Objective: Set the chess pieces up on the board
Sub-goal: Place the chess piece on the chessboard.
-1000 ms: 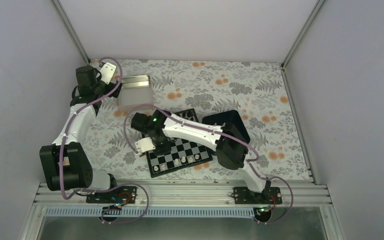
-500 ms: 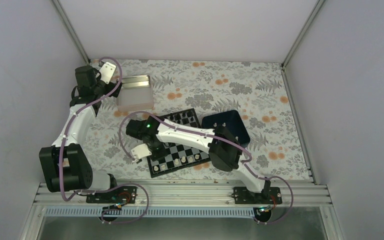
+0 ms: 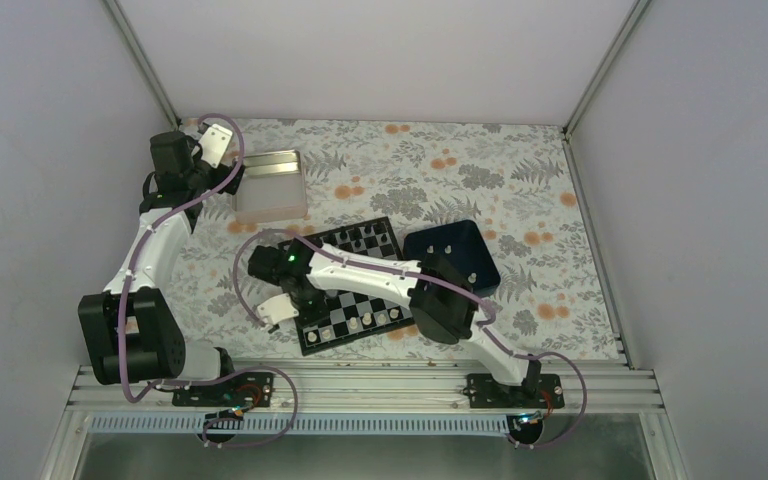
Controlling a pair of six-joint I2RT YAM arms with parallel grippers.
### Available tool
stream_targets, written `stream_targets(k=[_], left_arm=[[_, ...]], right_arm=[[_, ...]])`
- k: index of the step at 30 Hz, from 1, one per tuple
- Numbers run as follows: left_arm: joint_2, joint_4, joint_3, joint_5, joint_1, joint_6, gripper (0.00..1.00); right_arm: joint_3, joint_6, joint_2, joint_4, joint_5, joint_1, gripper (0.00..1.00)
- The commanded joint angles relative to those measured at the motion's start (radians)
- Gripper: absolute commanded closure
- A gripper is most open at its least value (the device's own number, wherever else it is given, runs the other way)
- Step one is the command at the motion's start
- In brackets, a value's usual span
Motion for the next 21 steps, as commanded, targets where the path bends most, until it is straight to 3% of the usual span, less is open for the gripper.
stream_targets(k=[1,21], left_arm=[[-0.022,0.031,-0.005,0.025,0.006,-0.019,0.0],[-0.021,0.032,-0.008,0.026,0.007,-0.019,0.0]], right_arm=[[-0.005,-0.015,0.019,0.016,-0.03,0.015,0.92],[-0.028,-0.009,0.02,0.016,0.001,0.008,0.92]])
